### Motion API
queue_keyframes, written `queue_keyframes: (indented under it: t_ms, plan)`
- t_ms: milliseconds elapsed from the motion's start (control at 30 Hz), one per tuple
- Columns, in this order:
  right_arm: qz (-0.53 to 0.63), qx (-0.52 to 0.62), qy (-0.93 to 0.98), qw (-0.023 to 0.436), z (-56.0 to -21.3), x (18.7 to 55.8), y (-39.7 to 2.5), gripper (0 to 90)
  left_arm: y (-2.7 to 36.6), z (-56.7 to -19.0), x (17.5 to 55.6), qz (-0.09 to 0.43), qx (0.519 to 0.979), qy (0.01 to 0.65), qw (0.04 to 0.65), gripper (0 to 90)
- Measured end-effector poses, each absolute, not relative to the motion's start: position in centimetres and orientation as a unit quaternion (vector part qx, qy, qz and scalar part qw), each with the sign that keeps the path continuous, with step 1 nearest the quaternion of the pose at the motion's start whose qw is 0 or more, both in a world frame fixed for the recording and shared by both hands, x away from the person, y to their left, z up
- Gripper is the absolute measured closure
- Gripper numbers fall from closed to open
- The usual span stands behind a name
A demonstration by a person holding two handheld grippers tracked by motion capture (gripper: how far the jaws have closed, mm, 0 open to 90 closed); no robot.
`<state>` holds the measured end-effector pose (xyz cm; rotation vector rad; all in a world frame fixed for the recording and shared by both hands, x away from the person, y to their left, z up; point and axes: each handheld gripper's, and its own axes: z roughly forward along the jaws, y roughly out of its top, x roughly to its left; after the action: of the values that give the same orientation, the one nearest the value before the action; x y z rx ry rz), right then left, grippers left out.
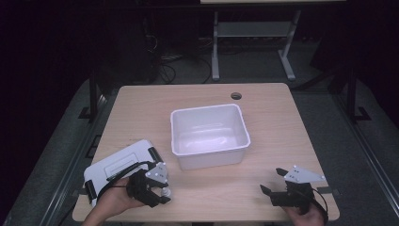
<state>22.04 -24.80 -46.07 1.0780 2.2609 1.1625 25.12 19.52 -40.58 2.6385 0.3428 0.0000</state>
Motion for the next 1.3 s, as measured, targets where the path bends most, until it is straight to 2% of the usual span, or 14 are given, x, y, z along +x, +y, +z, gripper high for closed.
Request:
queue_keyframes:
  t_ms: [900, 1300]
  plan:
    - [0.413, 0.379, 0.806, 0.188, -46.1, 22.0, -24.7, 14.8, 19.1, -41.4, 25.7, -0.014, 0.966, 0.117, 0.23, 59.3]
    - [0.414, 0.38, 0.806, 0.187, -46.1, 22.1, -24.7, 14.8, 19.6, -38.9, 25.7, -0.011, 0.96, 0.109, 0.257, 59.7]
